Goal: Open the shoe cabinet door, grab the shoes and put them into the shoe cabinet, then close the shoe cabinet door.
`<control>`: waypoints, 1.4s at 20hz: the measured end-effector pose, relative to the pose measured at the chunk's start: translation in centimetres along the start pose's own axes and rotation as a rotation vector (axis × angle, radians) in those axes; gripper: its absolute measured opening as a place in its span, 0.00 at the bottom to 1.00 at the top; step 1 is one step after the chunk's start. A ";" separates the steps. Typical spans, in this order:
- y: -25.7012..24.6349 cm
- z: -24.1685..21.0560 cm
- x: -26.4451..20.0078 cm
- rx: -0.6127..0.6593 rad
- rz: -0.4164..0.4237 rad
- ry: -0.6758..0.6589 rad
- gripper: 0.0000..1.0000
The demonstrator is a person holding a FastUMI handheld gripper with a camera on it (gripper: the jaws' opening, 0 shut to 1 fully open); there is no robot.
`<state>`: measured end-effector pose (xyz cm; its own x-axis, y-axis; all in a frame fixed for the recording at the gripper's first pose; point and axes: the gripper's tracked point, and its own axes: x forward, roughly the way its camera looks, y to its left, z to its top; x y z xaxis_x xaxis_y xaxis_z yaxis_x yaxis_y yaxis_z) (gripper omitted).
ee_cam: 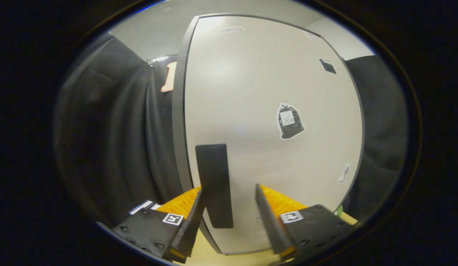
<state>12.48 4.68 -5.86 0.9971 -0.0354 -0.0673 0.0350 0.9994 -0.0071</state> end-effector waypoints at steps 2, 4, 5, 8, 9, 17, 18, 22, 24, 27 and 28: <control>0.7 -0.2 0.2 -0.004 0.019 0.002 0.57; 1.1 0.0 0.0 -0.028 0.015 -0.007 0.47; 1.2 -0.1 0.0 -0.034 0.016 -0.006 0.42; 1.3 0.0 -0.3 -0.033 0.014 -0.003 0.28; 1.3 -0.2 0.0 -0.035 0.013 -0.004 0.24; 0.9 -0.2 -2.1 -0.032 0.041 0.006 0.08; 0.8 -0.3 -2.4 -0.032 0.048 0.010 0.08; -0.3 -0.5 -5.8 -0.024 0.093 0.020 0.08; -1.0 -0.5 -7.6 -0.021 0.125 0.025 0.08; -2.2 -0.6 -10.1 -0.030 0.195 0.037 0.08; -2.7 -0.6 -11.0 -0.035 0.221 0.043 0.08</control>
<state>1.41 2.39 -5.68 0.9764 0.1837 -0.1132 -0.1874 0.9820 -0.0225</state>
